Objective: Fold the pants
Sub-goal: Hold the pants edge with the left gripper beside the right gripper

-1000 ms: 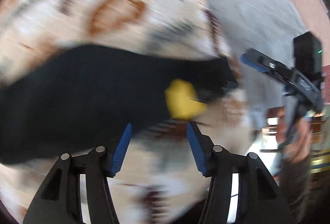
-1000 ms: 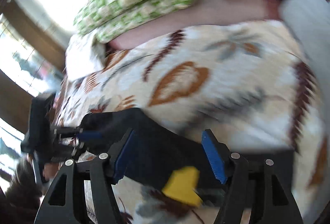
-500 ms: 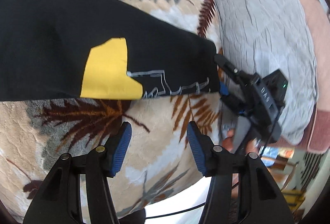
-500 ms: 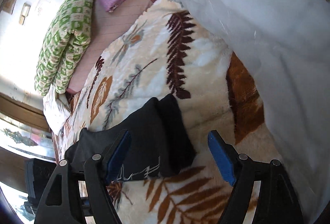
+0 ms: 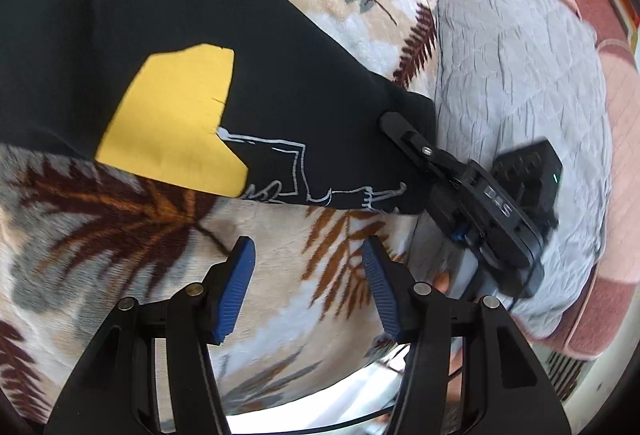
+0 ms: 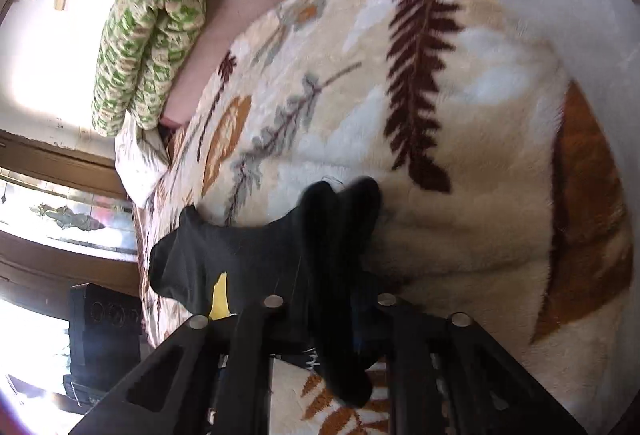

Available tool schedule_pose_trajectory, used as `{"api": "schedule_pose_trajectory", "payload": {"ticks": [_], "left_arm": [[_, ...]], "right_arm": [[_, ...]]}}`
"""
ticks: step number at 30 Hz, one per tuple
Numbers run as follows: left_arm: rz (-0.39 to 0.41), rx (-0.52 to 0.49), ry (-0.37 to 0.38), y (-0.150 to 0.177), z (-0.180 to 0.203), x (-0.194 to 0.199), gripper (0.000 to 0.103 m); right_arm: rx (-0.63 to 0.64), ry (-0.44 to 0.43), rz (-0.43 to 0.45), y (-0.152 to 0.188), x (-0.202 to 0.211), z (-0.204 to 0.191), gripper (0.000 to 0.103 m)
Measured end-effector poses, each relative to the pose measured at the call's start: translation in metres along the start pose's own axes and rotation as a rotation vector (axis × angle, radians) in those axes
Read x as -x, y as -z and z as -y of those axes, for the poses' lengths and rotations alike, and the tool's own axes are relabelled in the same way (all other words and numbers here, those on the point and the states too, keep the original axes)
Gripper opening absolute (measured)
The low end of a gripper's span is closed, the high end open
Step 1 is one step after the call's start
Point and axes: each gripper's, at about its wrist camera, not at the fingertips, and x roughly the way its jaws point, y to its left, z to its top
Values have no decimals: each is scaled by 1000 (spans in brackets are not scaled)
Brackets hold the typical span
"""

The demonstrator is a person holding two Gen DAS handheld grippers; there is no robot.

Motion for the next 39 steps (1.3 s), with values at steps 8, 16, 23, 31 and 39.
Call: {"api": "schedule_pose_trajectory", "payload": {"ticks": [8,16,23,31,39], "left_arm": [[134,148,113,9,3,-15,55],[219,229,152,-4,-8,-23,53],[153,263,178,-23,-11,-38,11],[106,246,194,-24,-11,-34,7],[85,252,189,-19,-11,-34,7]], "right_arm": [[-12,-25,70,-1,23,-17,14],[-94,-90,76,-7,25,-12,17],[-151,-128,77,-6,24,-2,18],[-207,-125,85,1,22,8,18],[-190,-87,75,8,39,-9,20]]}}
